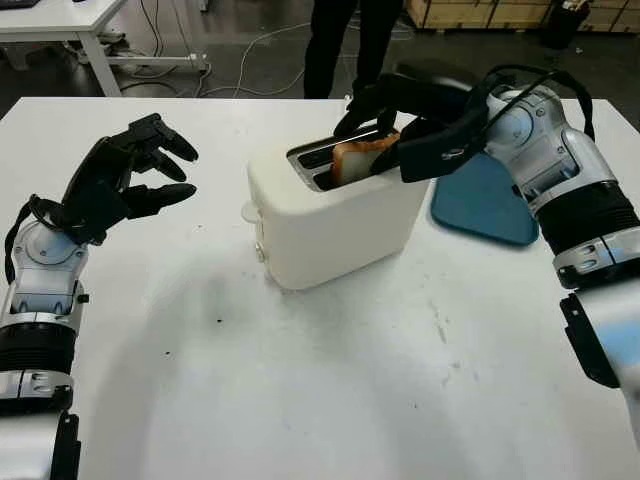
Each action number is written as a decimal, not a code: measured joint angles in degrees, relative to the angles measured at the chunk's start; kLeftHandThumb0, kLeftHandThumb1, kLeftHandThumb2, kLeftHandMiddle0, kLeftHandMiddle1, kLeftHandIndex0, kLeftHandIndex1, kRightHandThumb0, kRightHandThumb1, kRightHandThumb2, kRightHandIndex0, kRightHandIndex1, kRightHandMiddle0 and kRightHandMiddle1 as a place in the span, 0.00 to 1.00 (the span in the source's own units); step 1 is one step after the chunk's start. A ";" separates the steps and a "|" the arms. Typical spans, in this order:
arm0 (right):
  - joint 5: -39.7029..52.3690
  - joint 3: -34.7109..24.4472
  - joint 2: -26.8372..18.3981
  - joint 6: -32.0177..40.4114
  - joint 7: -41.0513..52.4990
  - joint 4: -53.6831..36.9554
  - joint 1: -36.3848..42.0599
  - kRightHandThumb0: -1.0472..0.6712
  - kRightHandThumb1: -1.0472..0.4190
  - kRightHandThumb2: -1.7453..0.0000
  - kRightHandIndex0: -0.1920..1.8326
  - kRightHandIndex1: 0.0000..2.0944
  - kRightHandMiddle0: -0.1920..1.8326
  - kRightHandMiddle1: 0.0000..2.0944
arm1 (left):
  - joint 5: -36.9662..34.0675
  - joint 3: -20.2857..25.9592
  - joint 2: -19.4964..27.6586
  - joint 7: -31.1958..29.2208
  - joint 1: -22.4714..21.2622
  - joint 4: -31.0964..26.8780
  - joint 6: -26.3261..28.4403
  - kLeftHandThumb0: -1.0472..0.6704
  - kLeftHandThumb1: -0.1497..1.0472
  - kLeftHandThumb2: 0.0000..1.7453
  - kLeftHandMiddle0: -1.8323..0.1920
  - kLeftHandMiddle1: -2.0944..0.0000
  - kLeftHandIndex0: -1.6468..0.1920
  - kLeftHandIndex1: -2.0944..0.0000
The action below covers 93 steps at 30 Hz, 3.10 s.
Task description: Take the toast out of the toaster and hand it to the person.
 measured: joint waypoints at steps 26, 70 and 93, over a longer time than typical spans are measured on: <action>2.96 -1.42 1.13 -12.12 -3.59 5.60 0.84 0.29 0.09 0.93 0.63 0.83 0.56 0.71 | -0.02 0.01 -0.01 0.04 0.00 0.04 0.07 0.00 0.89 0.06 0.74 0.29 0.73 0.33; 23.03 -26.28 0.33 4.18 -17.18 23.34 -11.46 0.40 0.09 0.81 0.63 0.83 0.50 0.83 | 0.00 -0.02 -0.04 -0.01 0.00 0.03 0.89 0.00 0.89 0.06 0.74 0.30 0.73 0.34; 13.97 -20.42 4.67 15.87 -37.29 32.64 -8.22 0.43 0.09 0.89 0.53 0.83 0.41 0.83 | -0.07 -0.02 -0.05 -0.08 0.00 0.08 0.95 0.00 0.89 0.04 0.73 0.30 0.71 0.34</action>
